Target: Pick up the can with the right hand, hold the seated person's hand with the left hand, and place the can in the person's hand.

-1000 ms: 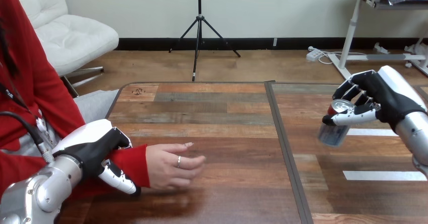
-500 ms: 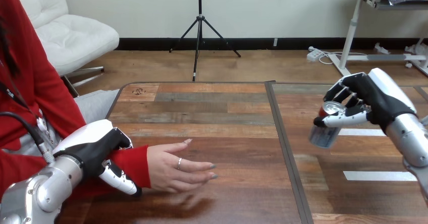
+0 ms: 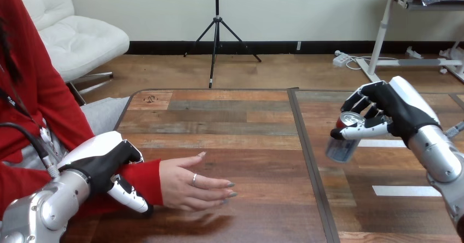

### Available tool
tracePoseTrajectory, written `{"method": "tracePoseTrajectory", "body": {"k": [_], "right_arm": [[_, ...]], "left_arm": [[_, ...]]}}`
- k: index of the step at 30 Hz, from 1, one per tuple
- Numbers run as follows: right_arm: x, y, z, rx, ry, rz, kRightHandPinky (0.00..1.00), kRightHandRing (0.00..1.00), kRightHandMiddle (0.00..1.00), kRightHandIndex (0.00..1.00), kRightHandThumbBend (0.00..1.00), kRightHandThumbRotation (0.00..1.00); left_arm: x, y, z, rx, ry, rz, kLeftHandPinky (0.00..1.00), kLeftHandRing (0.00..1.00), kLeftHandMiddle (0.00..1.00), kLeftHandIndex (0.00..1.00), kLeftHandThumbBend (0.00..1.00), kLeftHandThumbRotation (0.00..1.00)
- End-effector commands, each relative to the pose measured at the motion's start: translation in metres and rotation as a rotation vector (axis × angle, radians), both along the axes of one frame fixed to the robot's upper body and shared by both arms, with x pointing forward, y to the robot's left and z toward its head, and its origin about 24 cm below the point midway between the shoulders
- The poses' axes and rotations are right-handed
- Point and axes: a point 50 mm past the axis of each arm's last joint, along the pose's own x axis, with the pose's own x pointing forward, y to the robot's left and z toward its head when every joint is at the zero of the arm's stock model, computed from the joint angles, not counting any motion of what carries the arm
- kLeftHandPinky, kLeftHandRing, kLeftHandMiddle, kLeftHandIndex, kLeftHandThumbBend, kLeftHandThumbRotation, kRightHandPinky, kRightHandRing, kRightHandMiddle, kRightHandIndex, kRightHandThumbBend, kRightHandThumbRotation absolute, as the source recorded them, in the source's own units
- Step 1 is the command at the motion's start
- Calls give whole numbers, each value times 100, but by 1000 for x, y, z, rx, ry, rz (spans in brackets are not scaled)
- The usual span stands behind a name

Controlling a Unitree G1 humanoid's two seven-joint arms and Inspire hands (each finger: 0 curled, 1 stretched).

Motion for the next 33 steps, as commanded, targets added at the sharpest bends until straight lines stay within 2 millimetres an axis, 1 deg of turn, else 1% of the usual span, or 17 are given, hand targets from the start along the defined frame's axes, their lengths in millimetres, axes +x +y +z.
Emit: {"method": "tracePoseTrajectory", "body": {"k": [1,16,26,33], "right_arm": [[36,38,79,32,-288,106,35,37,44,48,68,0],[41,56,85,50,-312,147,33,36,43,47,68,0],[44,69,91,55,-327,174,33,37,43,47,68,0],[45,74,92,52,-337,188,33,36,42,47,67,0]], "left_arm": [[44,-37,117,-28,-486,-157,18,24,32,36,78,0],[52,-47,121,-60,-511,-180,15,21,30,35,76,0],[57,-57,129,-88,-529,-194,14,21,30,36,75,0],[58,-63,136,-116,-549,-205,14,21,30,36,75,0]]}}
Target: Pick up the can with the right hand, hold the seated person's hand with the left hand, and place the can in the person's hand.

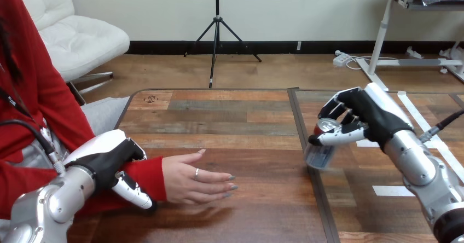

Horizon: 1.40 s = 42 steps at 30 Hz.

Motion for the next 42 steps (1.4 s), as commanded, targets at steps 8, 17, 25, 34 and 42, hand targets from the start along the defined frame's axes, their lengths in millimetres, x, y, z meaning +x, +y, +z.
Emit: {"method": "tracePoseTrajectory", "body": {"k": [8,17,25,34,42], "right_arm": [[42,46,106,29,-365,137,32,35,42,46,67,0],[43,48,106,22,-353,138,32,36,42,46,67,0],[43,48,105,29,-344,133,33,36,42,46,67,0],[43,48,105,27,-352,136,33,35,42,46,67,0],[43,49,108,29,-359,138,32,35,42,46,66,0]], "left_arm": [[51,-65,148,-118,-590,-216,14,20,29,36,75,0],[51,-70,156,-140,-624,-230,15,21,29,35,73,0],[51,-74,163,-155,-638,-232,14,20,29,35,71,0],[50,-77,170,-174,-658,-244,15,22,31,36,71,0],[48,-80,176,-201,-688,-256,16,23,32,35,70,0]]}}
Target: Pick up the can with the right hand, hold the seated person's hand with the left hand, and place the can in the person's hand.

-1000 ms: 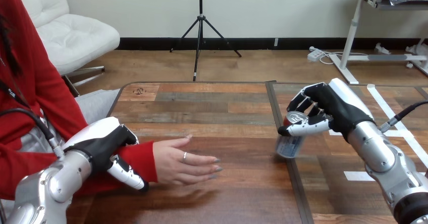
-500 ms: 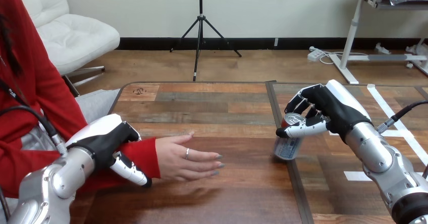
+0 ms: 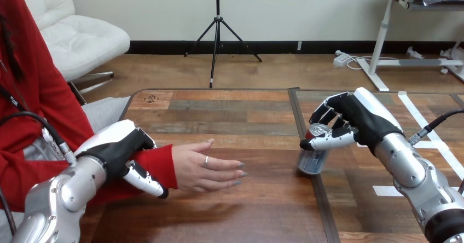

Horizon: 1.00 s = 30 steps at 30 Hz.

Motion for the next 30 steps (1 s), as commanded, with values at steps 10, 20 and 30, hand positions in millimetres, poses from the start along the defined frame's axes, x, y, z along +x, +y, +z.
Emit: {"method": "tracePoseTrajectory", "body": {"k": [10,20,30], "right_arm": [[44,42,121,29,-412,133,32,35,42,46,67,0],[47,49,132,12,-445,150,31,34,41,46,67,0],[49,57,143,15,-477,174,32,35,42,47,68,0]], "left_arm": [[36,-68,174,-171,-694,-254,16,23,31,33,69,0],[36,-71,177,-187,-735,-268,16,23,32,34,69,0],[36,-75,179,-201,-749,-277,17,23,33,34,67,0]]}}
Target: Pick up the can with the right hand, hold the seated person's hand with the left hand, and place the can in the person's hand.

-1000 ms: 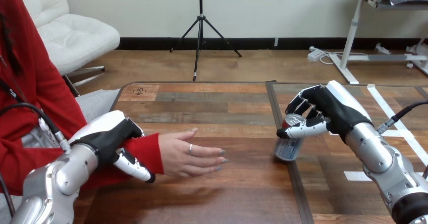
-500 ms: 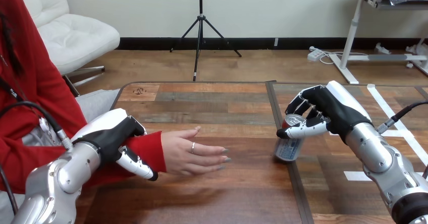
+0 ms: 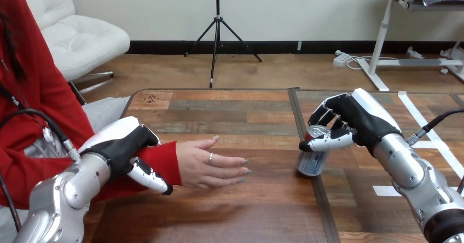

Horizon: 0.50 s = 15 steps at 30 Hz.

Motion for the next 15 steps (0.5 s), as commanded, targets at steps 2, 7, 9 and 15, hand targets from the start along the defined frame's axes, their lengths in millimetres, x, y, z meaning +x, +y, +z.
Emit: {"method": "tracePoseTrajectory", "body": {"k": [2,7,9,15], "right_arm": [[50,56,147,26,-490,170,32,36,42,47,68,0],[51,60,153,26,-501,176,32,36,43,47,68,0],[51,62,156,29,-509,180,32,36,42,47,68,0],[52,66,163,47,-534,201,32,36,42,46,68,0]], "left_arm": [[33,-71,177,-195,-739,-266,17,24,34,34,67,0],[33,-72,178,-208,-742,-269,16,23,33,34,67,0],[33,-73,179,-212,-744,-271,16,23,32,34,68,0],[33,-76,180,-220,-744,-281,16,23,32,34,69,0]]}}
